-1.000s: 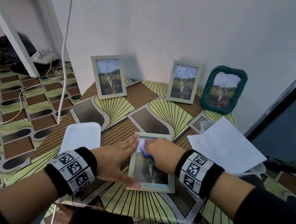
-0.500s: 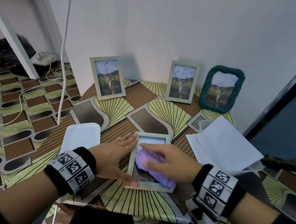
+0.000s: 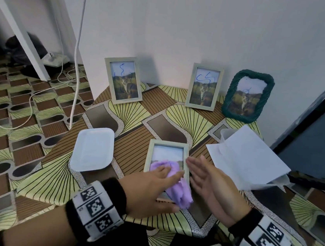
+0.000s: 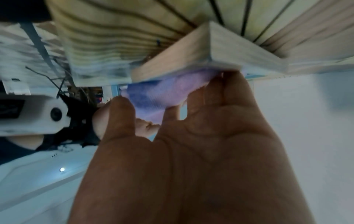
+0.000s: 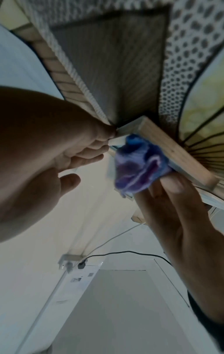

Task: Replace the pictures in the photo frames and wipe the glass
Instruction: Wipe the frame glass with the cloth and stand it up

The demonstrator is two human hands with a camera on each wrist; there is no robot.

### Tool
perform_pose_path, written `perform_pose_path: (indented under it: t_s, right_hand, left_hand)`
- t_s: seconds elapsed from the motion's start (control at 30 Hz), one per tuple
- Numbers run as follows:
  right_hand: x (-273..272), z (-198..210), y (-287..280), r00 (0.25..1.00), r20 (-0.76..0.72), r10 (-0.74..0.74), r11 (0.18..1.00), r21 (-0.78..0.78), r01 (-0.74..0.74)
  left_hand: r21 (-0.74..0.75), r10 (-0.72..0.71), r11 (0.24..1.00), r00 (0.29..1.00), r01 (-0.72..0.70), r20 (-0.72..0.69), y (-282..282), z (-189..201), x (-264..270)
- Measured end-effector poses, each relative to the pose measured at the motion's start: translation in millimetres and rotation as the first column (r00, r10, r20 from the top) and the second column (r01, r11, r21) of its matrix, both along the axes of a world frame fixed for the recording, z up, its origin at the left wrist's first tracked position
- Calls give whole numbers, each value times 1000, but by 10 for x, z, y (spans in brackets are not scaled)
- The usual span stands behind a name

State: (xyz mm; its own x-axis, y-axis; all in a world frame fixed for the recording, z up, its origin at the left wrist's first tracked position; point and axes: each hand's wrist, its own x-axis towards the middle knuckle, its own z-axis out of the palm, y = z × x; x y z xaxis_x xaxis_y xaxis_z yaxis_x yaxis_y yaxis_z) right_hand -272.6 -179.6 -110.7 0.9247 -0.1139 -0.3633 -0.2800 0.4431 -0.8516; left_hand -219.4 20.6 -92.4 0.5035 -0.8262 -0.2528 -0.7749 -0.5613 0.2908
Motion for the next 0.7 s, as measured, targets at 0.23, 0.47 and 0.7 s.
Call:
perform_pose_path:
  t_s: [0.23, 0.47, 0.7]
  right_hand:
    - [-56, -26, 145, 996, 46, -72, 997, -35, 74]
    - [-41, -29, 206, 996, 34, -81, 970, -229, 87]
    - [-14, -41, 308, 995, 17, 95, 893, -443, -78]
  left_hand:
    - [-155, 53, 987, 992, -35, 113, -113, 4, 48]
    - [-613, 357, 718, 930, -330, -83, 286, 319, 334]
    - [-532, 541, 762, 814, -369, 211, 1185, 436, 822]
